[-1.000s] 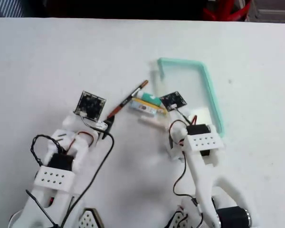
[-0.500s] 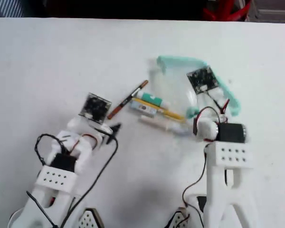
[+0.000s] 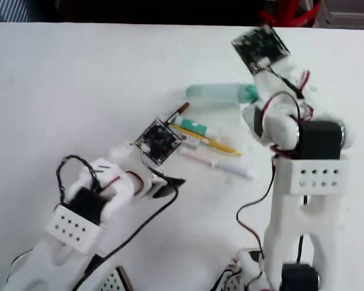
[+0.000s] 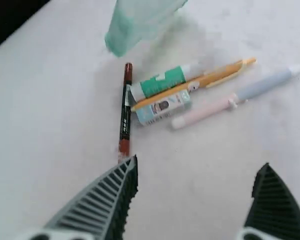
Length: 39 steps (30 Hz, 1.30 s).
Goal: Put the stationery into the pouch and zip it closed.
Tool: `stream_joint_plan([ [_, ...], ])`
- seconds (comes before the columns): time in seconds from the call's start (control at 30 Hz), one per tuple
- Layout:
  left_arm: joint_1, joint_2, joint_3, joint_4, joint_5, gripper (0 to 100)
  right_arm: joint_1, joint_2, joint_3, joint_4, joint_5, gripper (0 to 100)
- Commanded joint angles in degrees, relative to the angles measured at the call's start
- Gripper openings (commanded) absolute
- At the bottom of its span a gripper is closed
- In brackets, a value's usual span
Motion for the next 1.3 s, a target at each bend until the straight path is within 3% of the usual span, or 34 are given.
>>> stream_joint_plan([
  [0.0, 0.6, -1.1, -15.3, 8.3, -3.3, 35, -0.7, 4.2, -19.9, 3.9, 1.8, 1.9],
  [0.1, 0.8, -1.1, -22.3, 12.1, -5.5, 35, -1.3, 4.8, -21.6, 3.9, 3.3, 1.9],
  [0.3, 1.1, -1.1, -26.4, 12.2, -9.1, 35, -4.1, 2.2, -21.0, 3.9, 6.3, 1.9],
  [0.57, 3.1, -9.5, -30.7, 14.2, -22.2, 35, -13.8, -7.2, -12.2, 3.8, 9.4, 1.9],
  [0.8, 4.1, -13.1, -24.5, 15.0, -23.3, 35, -21.8, -13.6, -5.7, 3.8, 9.1, 1.9],
  [0.97, 2.1, -19.0, -16.7, 7.6, -23.3, 35, -24.3, -16.5, -2.3, 3.7, 9.1, 1.9],
  [1.27, 2.0, -22.7, -6.7, 1.8, -23.1, 35, -32.9, -17.5, -0.1, 3.6, 8.4, 1.9],
])
